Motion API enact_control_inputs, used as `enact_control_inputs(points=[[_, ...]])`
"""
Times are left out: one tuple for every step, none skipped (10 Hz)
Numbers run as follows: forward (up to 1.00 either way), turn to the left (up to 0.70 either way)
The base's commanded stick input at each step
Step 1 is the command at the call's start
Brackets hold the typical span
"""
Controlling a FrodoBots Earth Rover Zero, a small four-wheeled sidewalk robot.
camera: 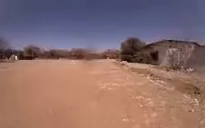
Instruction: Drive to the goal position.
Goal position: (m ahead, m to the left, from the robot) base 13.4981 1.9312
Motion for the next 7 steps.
enact_control_inputs(points=[[1.0, 0.0], [1.0, 0.0], [1.0, 0.0], [1.0, 0.0], [1.0, 0.0], [1.0, 0.0], [1.0, 0.0]])
